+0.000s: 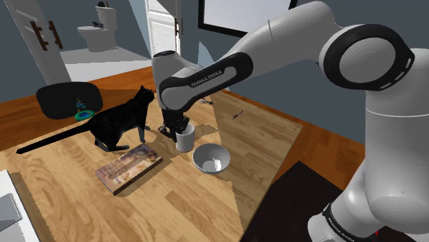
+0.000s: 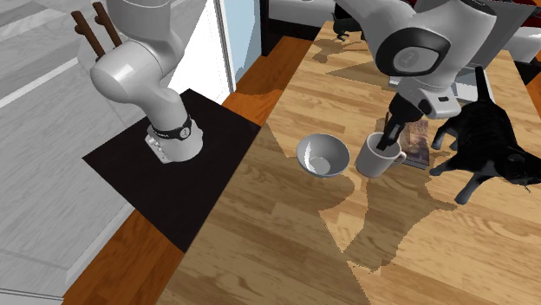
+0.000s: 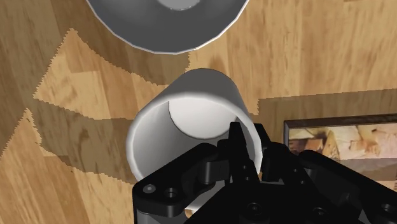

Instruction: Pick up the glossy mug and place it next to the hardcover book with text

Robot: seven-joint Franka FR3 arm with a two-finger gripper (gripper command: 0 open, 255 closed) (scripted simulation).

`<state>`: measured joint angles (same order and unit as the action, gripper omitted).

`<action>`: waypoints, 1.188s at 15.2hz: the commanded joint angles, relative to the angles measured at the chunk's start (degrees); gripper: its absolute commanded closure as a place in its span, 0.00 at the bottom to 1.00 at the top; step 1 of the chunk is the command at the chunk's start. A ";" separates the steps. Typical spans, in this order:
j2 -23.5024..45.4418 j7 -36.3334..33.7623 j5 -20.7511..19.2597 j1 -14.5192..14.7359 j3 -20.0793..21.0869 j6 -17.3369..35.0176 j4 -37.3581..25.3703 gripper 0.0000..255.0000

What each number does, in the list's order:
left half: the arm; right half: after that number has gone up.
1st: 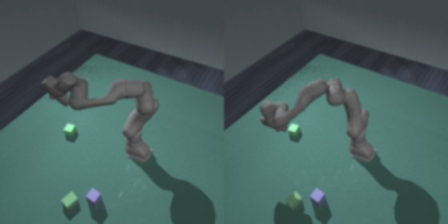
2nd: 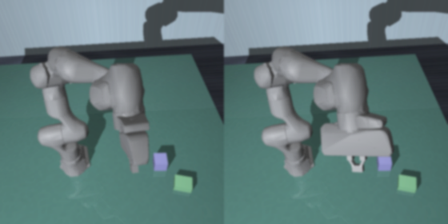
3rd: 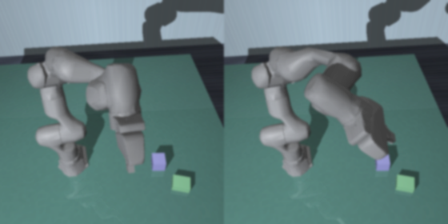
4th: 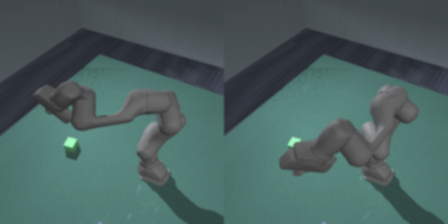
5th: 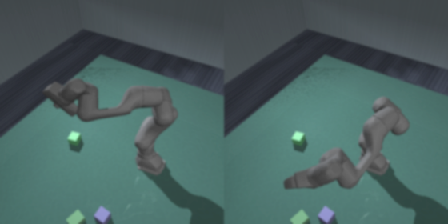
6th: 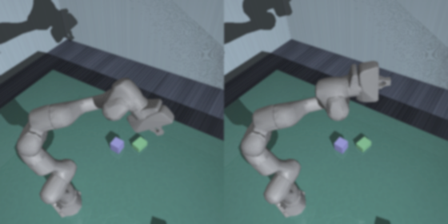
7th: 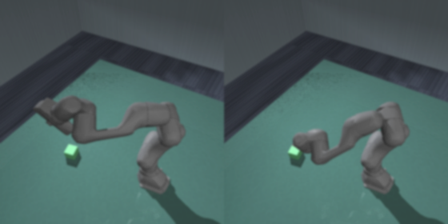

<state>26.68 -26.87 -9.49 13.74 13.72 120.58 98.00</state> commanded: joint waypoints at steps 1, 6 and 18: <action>0.75 -0.07 -0.25 -0.02 -0.16 1.27 0.51 1.00; 2.74 -0.54 -0.90 0.19 -0.51 4.13 1.43 1.00; 2.74 -0.54 -0.90 0.19 -0.51 4.13 1.43 0.00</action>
<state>29.42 -27.40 -10.39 13.93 13.21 124.71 99.43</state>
